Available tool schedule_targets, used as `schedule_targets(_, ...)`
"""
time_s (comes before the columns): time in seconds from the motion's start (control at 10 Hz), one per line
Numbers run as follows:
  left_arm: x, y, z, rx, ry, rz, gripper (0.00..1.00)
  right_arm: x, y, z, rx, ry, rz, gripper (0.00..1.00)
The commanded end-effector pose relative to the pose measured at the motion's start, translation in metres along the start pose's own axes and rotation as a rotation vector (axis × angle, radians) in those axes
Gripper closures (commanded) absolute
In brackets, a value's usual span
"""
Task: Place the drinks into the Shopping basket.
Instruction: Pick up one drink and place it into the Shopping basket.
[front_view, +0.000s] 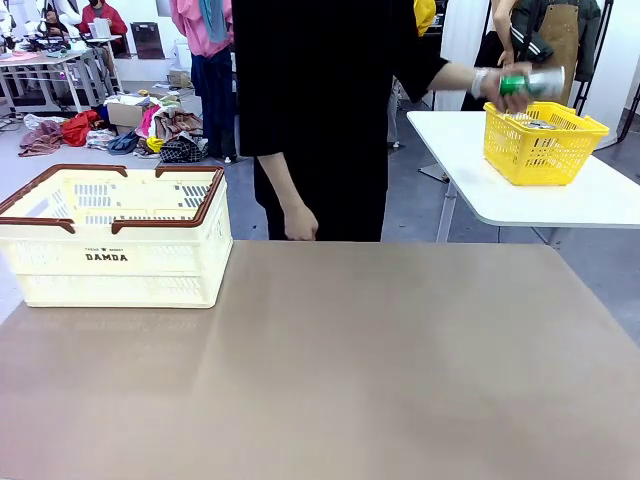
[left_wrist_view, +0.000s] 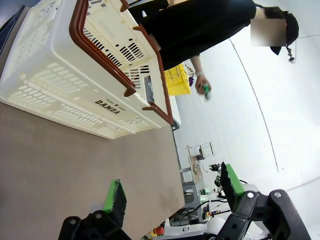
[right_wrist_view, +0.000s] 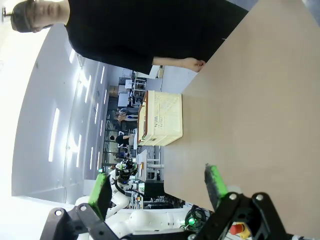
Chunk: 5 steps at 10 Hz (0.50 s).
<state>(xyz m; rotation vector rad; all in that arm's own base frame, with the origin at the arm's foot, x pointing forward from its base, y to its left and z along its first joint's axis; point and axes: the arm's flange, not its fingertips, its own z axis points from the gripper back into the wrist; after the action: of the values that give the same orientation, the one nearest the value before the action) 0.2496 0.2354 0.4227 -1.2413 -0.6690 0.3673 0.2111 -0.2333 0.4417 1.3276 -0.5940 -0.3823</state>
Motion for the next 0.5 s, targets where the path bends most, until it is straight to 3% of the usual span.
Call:
schedule_targets(0.0, 0.0007, -0.0018, 0.002, -0.006, 0.005, 0.001, 0.0, 0.0035, 0.0023, -0.0014, 0.024, -0.014, 0.02, 0.0)
schedule_targets(0.4, 0.0007, -0.0018, 0.002, -0.006, 0.005, 0.001, 0.0, 0.0035, 0.0023, -0.0014, 0.024, -0.014, 0.02, 0.0)
